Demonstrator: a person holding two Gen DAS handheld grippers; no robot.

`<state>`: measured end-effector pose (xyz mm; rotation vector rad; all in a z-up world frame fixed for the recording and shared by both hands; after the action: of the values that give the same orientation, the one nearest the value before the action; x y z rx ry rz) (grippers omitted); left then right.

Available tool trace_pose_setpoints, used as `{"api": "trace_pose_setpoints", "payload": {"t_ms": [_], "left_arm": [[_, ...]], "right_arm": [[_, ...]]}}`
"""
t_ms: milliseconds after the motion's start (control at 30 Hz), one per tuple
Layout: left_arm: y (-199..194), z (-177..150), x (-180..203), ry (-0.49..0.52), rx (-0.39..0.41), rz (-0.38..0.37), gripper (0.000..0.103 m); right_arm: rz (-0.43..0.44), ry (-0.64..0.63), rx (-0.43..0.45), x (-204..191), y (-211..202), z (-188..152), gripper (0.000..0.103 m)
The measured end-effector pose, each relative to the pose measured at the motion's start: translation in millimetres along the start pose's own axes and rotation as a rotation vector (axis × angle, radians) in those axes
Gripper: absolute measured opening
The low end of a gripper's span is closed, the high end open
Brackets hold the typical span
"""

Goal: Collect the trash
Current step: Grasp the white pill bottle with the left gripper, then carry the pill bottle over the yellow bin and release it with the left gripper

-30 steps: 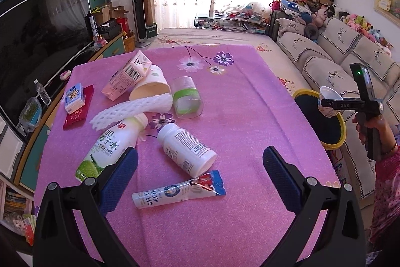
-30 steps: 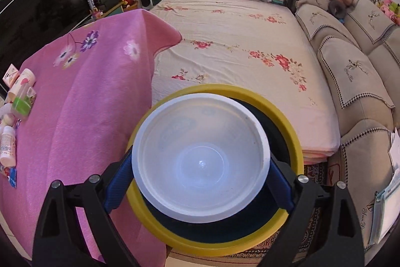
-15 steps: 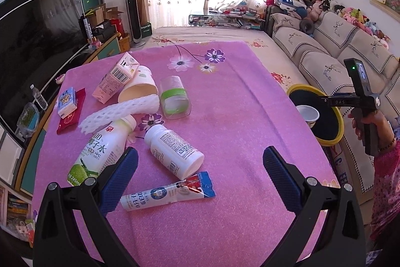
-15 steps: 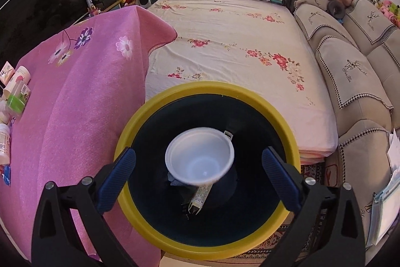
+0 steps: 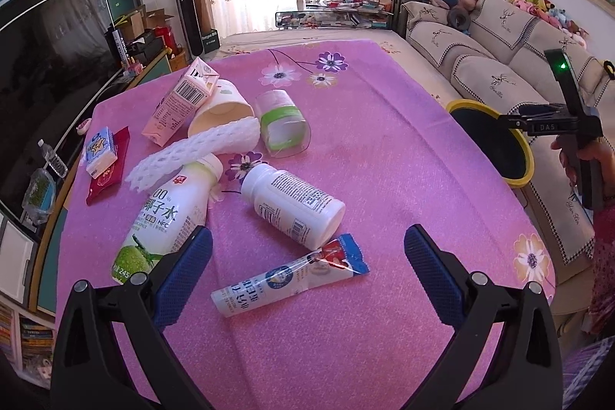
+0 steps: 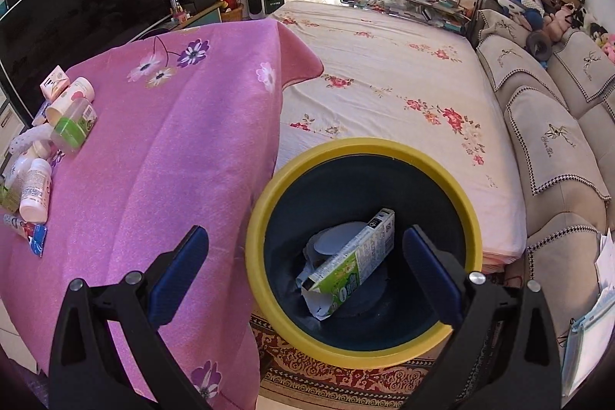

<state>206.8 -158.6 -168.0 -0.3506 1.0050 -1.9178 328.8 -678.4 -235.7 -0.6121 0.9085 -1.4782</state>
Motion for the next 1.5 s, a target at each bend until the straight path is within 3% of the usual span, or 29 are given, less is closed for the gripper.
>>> {"api": "trace_pose_setpoints", "payload": {"t_ms": [167, 233, 333, 600, 700, 867, 933, 1033, 1133, 1267, 1500], "left_arm": [[17.1, -5.6, -11.4, -0.049, -0.065, -0.002, 0.098], [27.7, -3.8, -16.8, -0.12, -0.1, 0.011, 0.098], [47.5, 2.4, -16.8, -0.243, -0.13, -0.026, 0.098], [90.8, 13.2, -14.0, -0.307, -0.204, 0.012, 0.098], [98.9, 17.6, -15.5, -0.33, -0.215, 0.005, 0.091], [114.1, 14.8, -13.3, -0.343, -0.26, -0.025, 0.065], [121.2, 12.1, -11.6, -0.364, -0.28, -0.062, 0.062], [125.8, 14.7, -11.1, -0.346, -0.284, -0.048, 0.06], [131.3, 18.8, -11.0, -0.317, -0.278, -0.042, 0.051], [135.0, 26.1, -9.0, -0.273, -0.26, -0.04, 0.05], [112.3, 51.7, 10.0, -0.188, -0.16, -0.02, 0.05]], "right_arm": [[0.009, -0.021, -0.001, -17.5, 0.5, -1.1, 0.096], [0.015, -0.028, -0.005, -23.7, 1.9, -2.3, 0.096], [0.023, -0.038, -0.012, -33.3, 4.8, -3.0, 0.096], [0.053, -0.065, -0.017, -46.6, 6.2, -5.8, 0.096], [0.064, -0.065, -0.018, -48.2, 8.0, -5.9, 0.096], [0.072, -0.063, -0.02, -46.3, 8.5, -8.1, 0.096], [0.076, -0.061, -0.018, -44.4, 7.4, -8.5, 0.096], [0.079, -0.057, -0.017, -42.1, 7.2, -9.1, 0.096], [0.083, -0.051, -0.019, -41.4, 7.6, -10.4, 0.096], [0.09, -0.049, -0.016, -42.8, 5.6, -13.7, 0.096], [0.064, -0.055, 0.009, -37.1, -4.3, -13.7, 0.096]]}}
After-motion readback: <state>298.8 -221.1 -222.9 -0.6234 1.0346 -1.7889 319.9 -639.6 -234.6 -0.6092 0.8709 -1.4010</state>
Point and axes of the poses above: each gripper's, at about its wrist camera, not at the fingertips, and y roughly the way its jaws point, x to its right, z to its top, the point moved 9 cm from there along y, roughly the way its jaws point, and after that the axes turned 11 degrees about y, right-handed, at the moved point
